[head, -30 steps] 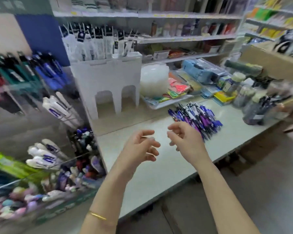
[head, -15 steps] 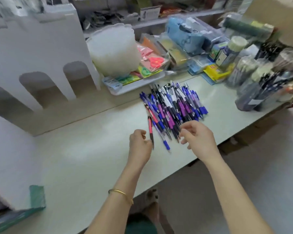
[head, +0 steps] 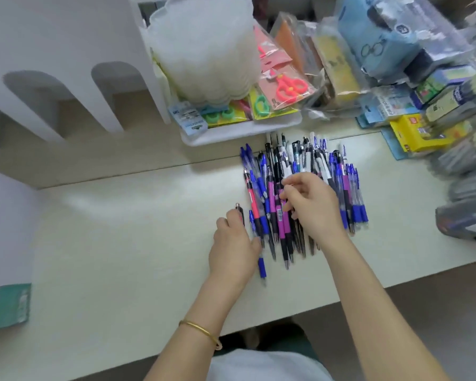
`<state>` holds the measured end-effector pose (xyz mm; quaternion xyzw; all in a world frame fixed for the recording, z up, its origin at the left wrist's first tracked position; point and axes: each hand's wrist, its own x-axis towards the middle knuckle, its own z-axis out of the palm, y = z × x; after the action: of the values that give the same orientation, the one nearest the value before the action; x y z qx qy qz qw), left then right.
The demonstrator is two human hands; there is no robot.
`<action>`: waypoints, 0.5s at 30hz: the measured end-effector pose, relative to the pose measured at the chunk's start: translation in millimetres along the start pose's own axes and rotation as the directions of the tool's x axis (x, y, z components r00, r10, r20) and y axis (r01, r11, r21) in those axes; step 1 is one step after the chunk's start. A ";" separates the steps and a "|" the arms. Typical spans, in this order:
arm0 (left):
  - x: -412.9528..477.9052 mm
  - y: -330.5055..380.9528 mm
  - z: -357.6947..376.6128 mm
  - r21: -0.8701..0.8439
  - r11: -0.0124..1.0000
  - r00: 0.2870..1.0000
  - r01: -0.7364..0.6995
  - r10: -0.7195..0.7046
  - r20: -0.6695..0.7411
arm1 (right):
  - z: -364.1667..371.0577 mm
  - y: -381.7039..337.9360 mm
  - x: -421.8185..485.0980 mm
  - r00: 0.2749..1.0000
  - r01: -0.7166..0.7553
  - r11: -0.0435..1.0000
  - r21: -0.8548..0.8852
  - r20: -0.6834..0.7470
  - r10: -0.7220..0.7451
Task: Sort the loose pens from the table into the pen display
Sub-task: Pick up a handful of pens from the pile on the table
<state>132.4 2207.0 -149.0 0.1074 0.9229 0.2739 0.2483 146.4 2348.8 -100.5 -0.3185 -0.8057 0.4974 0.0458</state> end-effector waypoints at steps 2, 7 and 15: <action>-0.1 3.1 5.6 0.057 0.998 1.000 0.019 -0.020 0.008 | -1.2 0.0 11.0 0.999 0.018 1.000 0.019 0.026 -0.019; 2.7 7.5 10.0 0.090 0.984 0.988 0.153 -0.150 -0.043 | -8.4 -0.6 34.0 0.989 0.031 0.998 0.049 0.146 -0.038; 30.9 13.2 12.4 -0.003 0.958 0.903 0.285 -0.270 -0.335 | -13.8 -5.2 53.8 0.958 0.086 0.994 0.068 0.268 -0.101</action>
<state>113.3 2233.9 -163.0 -0.0670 0.9633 0.2287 0.1232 106.7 2388.0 -102.4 -0.2077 -0.8042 0.5559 -0.0326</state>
